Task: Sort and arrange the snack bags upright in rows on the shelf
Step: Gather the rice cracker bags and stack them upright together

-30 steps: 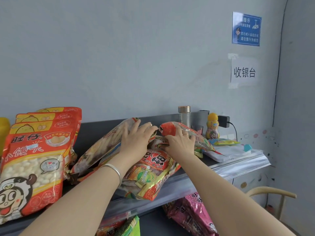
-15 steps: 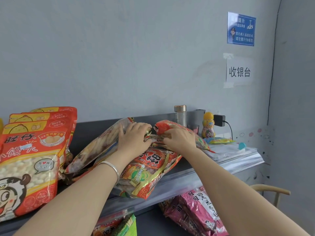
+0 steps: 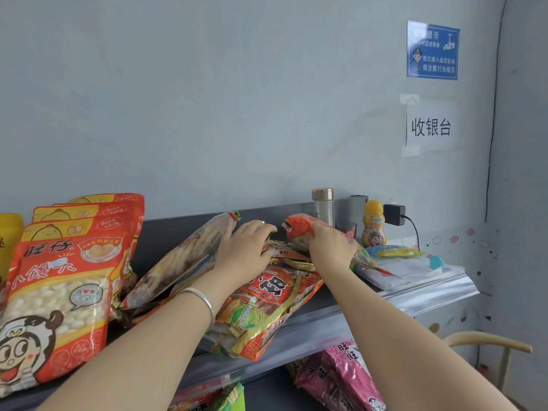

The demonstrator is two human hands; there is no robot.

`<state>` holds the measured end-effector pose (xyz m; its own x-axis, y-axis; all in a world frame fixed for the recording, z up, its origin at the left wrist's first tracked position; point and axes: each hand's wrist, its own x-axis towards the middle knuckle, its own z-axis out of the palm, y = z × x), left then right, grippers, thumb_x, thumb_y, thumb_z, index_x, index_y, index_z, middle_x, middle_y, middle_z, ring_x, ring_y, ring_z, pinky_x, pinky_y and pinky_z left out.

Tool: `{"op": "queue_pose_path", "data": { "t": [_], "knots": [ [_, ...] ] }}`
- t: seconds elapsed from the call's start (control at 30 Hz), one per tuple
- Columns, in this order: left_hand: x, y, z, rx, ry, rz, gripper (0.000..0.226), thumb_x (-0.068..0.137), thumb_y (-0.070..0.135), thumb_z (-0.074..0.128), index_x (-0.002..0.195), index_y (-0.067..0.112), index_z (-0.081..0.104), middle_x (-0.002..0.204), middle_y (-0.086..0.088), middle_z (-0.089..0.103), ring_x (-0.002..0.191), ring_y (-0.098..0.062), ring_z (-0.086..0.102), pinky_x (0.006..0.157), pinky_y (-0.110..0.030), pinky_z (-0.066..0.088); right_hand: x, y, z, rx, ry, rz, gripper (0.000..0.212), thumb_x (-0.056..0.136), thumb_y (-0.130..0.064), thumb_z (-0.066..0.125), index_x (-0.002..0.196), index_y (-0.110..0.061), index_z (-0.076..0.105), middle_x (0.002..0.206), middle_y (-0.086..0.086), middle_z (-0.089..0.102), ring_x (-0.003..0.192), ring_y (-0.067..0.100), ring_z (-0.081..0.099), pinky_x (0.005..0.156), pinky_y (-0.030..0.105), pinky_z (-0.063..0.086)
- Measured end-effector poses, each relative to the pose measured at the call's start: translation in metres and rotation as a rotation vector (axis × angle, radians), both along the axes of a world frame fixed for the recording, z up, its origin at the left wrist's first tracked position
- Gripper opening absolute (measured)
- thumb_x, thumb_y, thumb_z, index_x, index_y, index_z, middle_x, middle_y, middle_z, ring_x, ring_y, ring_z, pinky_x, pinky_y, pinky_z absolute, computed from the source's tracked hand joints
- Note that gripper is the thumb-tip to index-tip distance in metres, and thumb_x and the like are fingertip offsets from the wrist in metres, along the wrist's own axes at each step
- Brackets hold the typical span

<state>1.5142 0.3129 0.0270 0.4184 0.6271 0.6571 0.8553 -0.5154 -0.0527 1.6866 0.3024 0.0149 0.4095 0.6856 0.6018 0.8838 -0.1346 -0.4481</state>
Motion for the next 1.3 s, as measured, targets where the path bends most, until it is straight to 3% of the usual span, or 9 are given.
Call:
{"op": "queue_pose_path", "data": {
  "t": [0.13,0.2,0.3,0.5,0.73,0.87,1.0,1.2,1.3],
  "knots": [
    [0.0,-0.004,0.004,-0.105,-0.049,-0.028,0.053,0.091,0.039,0.052,0.14,0.033,0.034,0.146,0.009,0.039,0.136,-0.014,0.032,0.115,-0.049,0.008,0.007,-0.012,0.021,0.165,0.226,-0.03,0.027,0.099,-0.023,0.038,0.097,-0.021,0.065,0.098,0.005,0.068,0.101,0.029,0.061,0.101,0.048,0.038],
    [0.003,-0.007,0.008,-0.165,-0.118,-0.061,0.055,0.089,0.037,0.054,0.14,0.03,0.034,0.143,0.005,0.044,0.131,-0.017,0.039,0.113,-0.05,0.022,0.01,-0.023,0.031,0.301,0.377,0.048,0.031,0.102,-0.029,0.035,0.09,-0.018,0.061,0.088,0.006,0.065,0.088,0.03,0.06,0.085,0.04,0.045],
    [0.009,-0.015,0.015,-0.237,-0.247,-0.12,0.06,0.089,0.032,0.057,0.143,0.023,0.032,0.141,-0.005,0.045,0.127,-0.023,0.044,0.106,-0.042,0.035,0.014,-0.038,0.04,0.482,0.598,0.175,0.03,0.101,-0.03,0.038,0.081,-0.016,0.053,0.07,-0.002,0.052,0.075,0.025,0.051,0.064,0.032,0.033],
    [0.023,-0.039,0.032,-0.48,-0.479,-0.26,0.071,0.09,0.033,0.056,0.149,0.024,0.019,0.153,-0.006,0.027,0.139,-0.026,0.029,0.11,-0.039,0.026,0.022,-0.069,0.055,0.731,1.015,0.279,0.028,0.099,-0.026,0.045,0.075,-0.018,0.057,0.066,-0.004,0.052,0.062,0.015,0.045,0.067,0.031,0.036],
    [0.021,-0.071,0.048,-0.442,-0.821,-0.427,0.076,0.09,0.031,0.06,0.15,0.021,0.015,0.153,-0.004,0.028,0.139,-0.023,0.027,0.114,-0.045,0.025,0.025,-0.1,0.068,0.807,1.319,0.303,0.028,0.1,-0.03,0.045,0.078,-0.019,0.058,0.077,0.0,0.058,0.07,0.017,0.05,0.068,0.035,0.042],
    [-0.005,-0.082,0.056,-0.499,-1.196,-0.417,0.082,0.088,0.043,0.06,0.15,0.031,0.008,0.156,-0.008,0.019,0.139,-0.03,0.028,0.109,-0.053,0.031,0.013,-0.102,0.064,0.759,1.4,0.316,0.021,0.1,-0.028,0.045,0.086,-0.016,0.056,0.078,-0.002,0.053,0.069,0.015,0.049,0.07,0.034,0.042],
    [-0.041,-0.09,0.055,-0.507,-1.134,-0.393,0.064,0.09,0.047,0.055,0.144,0.021,0.033,0.143,-0.008,0.043,0.13,-0.029,0.042,0.104,-0.05,0.04,-0.019,-0.11,0.07,0.74,1.379,0.32,0.032,0.098,-0.029,0.044,0.067,-0.021,0.048,0.065,-0.004,0.046,0.055,0.012,0.04,0.053,0.027,0.033],
    [-0.112,-0.108,0.061,-0.453,-1.197,-0.34,0.059,0.094,0.046,0.048,0.146,0.026,0.03,0.146,-0.002,0.039,0.133,-0.025,0.038,0.106,-0.044,0.036,-0.118,-0.124,0.097,0.694,1.213,0.585,0.03,0.1,-0.034,0.041,0.075,-0.025,0.054,0.074,-0.007,0.058,0.063,0.008,0.051,0.057,0.025,0.038],
    [-0.175,-0.123,0.059,-0.352,-1.322,-0.282,0.052,0.094,0.04,0.051,0.142,0.024,0.035,0.136,0.002,0.046,0.128,-0.024,0.042,0.103,-0.051,0.04,-0.183,-0.128,0.104,0.632,1.155,0.699,0.03,0.101,-0.034,0.04,0.075,-0.025,0.054,0.076,-0.005,0.059,0.07,0.013,0.054,0.067,0.031,0.043]
  ]
}}
